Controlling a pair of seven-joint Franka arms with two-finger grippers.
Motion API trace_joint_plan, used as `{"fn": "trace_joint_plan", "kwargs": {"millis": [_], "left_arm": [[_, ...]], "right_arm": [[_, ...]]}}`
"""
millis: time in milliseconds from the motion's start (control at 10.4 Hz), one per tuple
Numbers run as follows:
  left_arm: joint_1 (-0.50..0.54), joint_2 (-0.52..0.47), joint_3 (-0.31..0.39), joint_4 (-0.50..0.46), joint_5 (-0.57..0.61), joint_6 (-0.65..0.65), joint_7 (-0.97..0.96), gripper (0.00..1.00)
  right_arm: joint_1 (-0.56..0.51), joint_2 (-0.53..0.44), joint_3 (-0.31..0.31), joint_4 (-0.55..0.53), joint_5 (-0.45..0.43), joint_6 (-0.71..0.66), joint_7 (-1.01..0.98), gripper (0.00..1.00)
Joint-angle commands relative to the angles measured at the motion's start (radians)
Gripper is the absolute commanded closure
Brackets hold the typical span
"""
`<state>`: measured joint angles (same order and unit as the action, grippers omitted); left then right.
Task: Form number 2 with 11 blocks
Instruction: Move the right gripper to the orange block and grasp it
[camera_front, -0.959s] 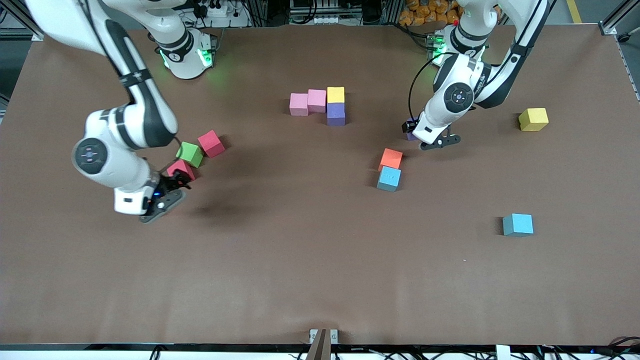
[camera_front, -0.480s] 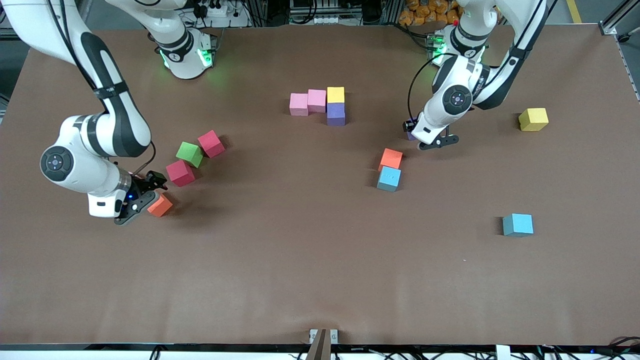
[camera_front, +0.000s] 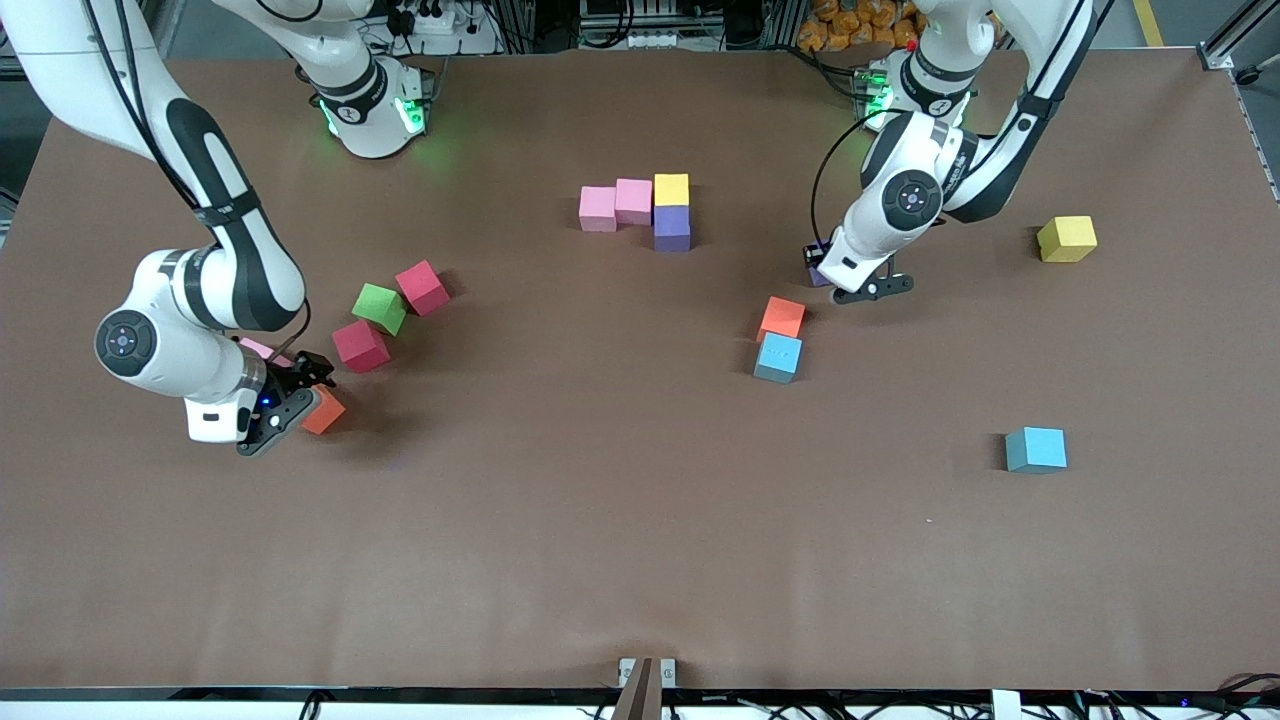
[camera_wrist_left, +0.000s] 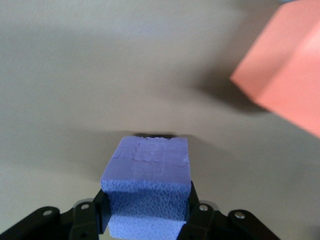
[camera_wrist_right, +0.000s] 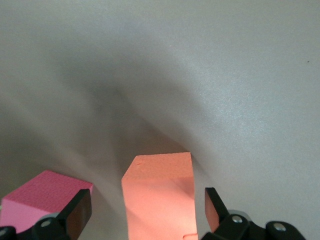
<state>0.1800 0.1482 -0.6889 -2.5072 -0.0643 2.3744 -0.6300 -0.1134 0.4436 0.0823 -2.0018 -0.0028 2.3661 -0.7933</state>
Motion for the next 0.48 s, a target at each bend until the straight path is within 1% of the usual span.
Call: {"fn": "trace_joint_plan", "kwargs": {"millis": [0,96,288,384], "left_arm": [[-0.026,0.001,-0.069,0.088,-0.063,-0.06,-0.034,1.0],[-0.048,0.002,-0.092,0.112,-0.096,-0.061,-0.055,1.0],[-0.071,0.011,-0.144,0.164,-0.109,-0.061,-0.123,1.0],[-0.086,0.04,-0.146,0.204,-0.111,-0.061,-0.158,1.0]], "right_arm": [[-0.049,0.033,0.022,0.0,-0.005,0.027,-0.029,0.0],[-0.055,0.041,0.022,0.0,-0.005,0.031,-0.029,0.0],[-0.06,0.053,0.022,-0.002,-0.005,0.031,-0.029,0.0],[-0.058,0.056,0.022,-0.002,-0.005,0.031,-0.027,0.0]]}}
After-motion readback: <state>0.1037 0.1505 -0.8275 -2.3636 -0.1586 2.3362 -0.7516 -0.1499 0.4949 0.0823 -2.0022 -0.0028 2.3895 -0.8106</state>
